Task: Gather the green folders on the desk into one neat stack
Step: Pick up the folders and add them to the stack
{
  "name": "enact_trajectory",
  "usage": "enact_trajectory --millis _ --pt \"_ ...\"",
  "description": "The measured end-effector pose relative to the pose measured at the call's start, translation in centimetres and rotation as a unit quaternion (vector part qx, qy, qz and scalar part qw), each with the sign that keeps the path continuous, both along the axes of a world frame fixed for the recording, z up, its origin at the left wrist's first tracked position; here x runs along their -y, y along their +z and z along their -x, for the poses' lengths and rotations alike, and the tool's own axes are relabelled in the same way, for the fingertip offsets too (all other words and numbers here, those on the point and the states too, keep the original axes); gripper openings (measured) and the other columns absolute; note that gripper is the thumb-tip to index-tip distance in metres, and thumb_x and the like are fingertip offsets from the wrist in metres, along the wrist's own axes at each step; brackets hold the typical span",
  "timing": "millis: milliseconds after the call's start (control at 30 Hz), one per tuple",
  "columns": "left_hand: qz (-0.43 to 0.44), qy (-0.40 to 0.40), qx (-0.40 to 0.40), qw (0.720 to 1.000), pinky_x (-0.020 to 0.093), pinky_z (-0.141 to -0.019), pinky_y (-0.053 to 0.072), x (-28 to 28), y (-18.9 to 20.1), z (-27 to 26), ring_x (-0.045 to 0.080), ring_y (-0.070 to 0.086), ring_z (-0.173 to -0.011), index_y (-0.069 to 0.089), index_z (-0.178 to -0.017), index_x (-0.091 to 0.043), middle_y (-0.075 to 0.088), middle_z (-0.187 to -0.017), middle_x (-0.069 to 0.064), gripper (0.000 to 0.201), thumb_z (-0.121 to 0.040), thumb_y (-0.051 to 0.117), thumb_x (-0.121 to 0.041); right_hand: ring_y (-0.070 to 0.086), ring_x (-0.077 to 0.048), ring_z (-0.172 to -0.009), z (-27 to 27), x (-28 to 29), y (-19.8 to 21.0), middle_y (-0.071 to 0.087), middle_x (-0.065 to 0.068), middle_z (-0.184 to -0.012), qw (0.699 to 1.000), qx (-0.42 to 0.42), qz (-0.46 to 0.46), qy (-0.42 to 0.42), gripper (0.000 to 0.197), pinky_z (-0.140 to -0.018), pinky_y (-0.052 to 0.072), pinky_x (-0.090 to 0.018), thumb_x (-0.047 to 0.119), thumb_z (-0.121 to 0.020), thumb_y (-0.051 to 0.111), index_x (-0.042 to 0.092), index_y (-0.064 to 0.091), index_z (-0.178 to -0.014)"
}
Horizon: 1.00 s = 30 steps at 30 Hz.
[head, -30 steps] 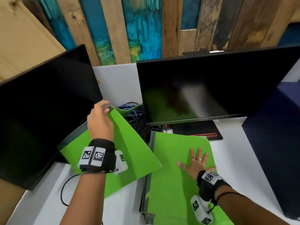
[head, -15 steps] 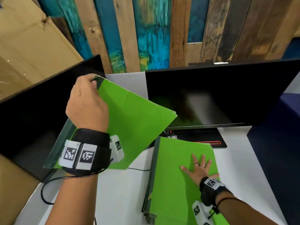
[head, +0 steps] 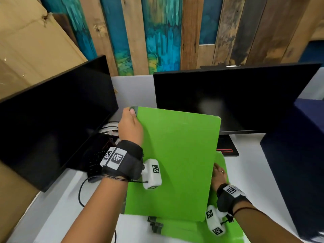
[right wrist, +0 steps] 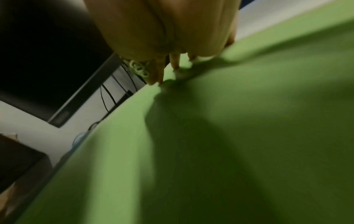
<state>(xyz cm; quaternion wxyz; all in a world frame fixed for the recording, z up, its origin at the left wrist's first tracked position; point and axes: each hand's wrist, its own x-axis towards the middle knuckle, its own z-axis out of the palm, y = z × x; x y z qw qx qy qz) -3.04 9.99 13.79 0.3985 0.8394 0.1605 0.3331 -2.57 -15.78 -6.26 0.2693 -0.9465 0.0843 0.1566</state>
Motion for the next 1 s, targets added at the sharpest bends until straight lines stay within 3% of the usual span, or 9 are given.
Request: enact_trajectory --millis 67,200,333,433,567,700,767,933,1000 --pt "0.024 -0.038 -0.093 0.995 0.04 -0.082 0.039 0.5 -3.1 -1.4 0.042 0.055 -0.102 0.052 -0.109 0.01 0.058 -0.107 0.034 0.034 -0.1 0.03 -0.014 0.022 -0.024 -0.142 -0.8 1.4 -0.4 0.024 -0.006 -0.154 1.0 -0.008 -0.028 0.005 0.048 -0.115 0.015 -0.03 0.014 -0.094 0.047 0.016 0.039 -0.141" --pt "0.033 -0.079 -0.26 0.962 0.037 -0.091 0.04 2.4 -9.8 -3.3 0.04 0.054 -0.112 0.056 -0.113 0.01 0.058 -0.119 0.03 0.038 -0.1 0.032 -0.016 0.044 -0.028 -0.129 -2.2 4.0 -0.5 0.046 -0.014 -0.141 0.983 -0.034 -0.17 -0.052 0.039 -0.111 0.032 -0.036 0.003 -0.092 0.044 0.011 0.052 -0.129" --pt "0.077 -0.088 -0.338 0.934 0.035 -0.092 0.043 4.1 -14.3 -4.2 0.037 0.056 -0.112 0.062 -0.115 0.004 0.061 -0.121 0.025 0.038 -0.098 0.04 -0.022 0.047 -0.03 -0.124 -2.5 5.6 0.5 0.053 -0.016 -0.132 0.945 -0.044 -0.279 -0.166 0.044 -0.106 0.035 -0.046 0.043 -0.092 0.045 0.008 0.06 -0.114" --pt "0.089 -0.092 -0.355 0.926 0.033 -0.093 0.043 5.1 -15.9 -4.6 0.033 0.058 -0.113 0.065 -0.113 0.003 0.063 -0.12 0.022 0.034 -0.095 0.047 -0.02 0.05 -0.032 -0.116 -2.2 5.7 1.2 0.056 -0.018 -0.122 0.951 -0.056 -0.224 -0.206 0.064 -0.101 0.04 -0.043 0.061 -0.085 0.049 0.002 0.057 -0.111" --pt "0.049 -0.077 -0.389 0.917 0.032 -0.09 0.045 4.9 -17.0 -4.5 0.035 0.058 -0.112 0.066 -0.112 -0.003 0.063 -0.12 0.023 0.039 -0.094 0.047 -0.031 0.044 -0.03 -0.125 -1.0 5.3 0.1 0.049 -0.016 -0.131 0.986 -0.083 0.024 -0.14 0.086 -0.102 0.041 -0.035 0.064 -0.072 0.063 0.002 0.045 -0.129" --pt "0.057 -0.072 -0.485 0.87 0.037 -0.104 0.04 4.0 -18.2 -3.8 0.034 0.05 -0.123 0.05 -0.128 0.0 0.052 -0.133 0.022 0.078 -0.084 0.042 -0.064 0.047 -0.031 -0.123 -1.5 3.9 -0.5 0.048 -0.018 -0.132 0.985 -0.069 -0.002 -0.159 0.087 -0.101 0.043 -0.037 0.061 -0.071 0.067 0.0 0.043 -0.129" --pt "0.127 -0.112 -0.514 0.841 0.033 -0.103 0.041 4.2 -18.5 -3.1 0.031 0.052 -0.121 0.046 -0.13 0.001 0.052 -0.132 0.02 0.085 -0.079 0.052 -0.065 0.046 -0.034 -0.124 -2.0 3.4 -0.4 0.043 -0.02 -0.137 0.979 -0.071 -0.008 -0.191 0.096 -0.102 0.043 -0.041 0.064 -0.07 0.066 -0.002 0.036 -0.134" --pt "0.15 -0.105 -0.493 0.851 0.034 -0.095 0.047 4.2 -19.0 -2.2 0.029 0.056 -0.114 0.05 -0.124 -0.001 0.057 -0.125 0.017 0.082 -0.067 0.072 -0.057 0.047 -0.033 -0.125 -2.9 3.2 -0.4 0.04 -0.019 -0.142 0.971 -0.075 -0.058 -0.219 0.112 -0.099 0.044 -0.037 0.064 -0.067 0.068 -0.002 0.019 -0.142" --pt "0.168 -0.103 -0.488 0.85 0.034 -0.095 0.047 4.1 -18.9 -2.1 0.029 0.055 -0.115 0.049 -0.125 -0.001 0.056 -0.125 0.016 0.082 -0.067 0.073 -0.055 0.055 -0.031 -0.113 -2.9 3.3 -0.1 0.052 -0.017 -0.129 0.968 -0.086 -0.085 -0.218 0.1 -0.088 0.046 -0.033 0.064 -0.067 0.068 0.0 0.033 -0.135"
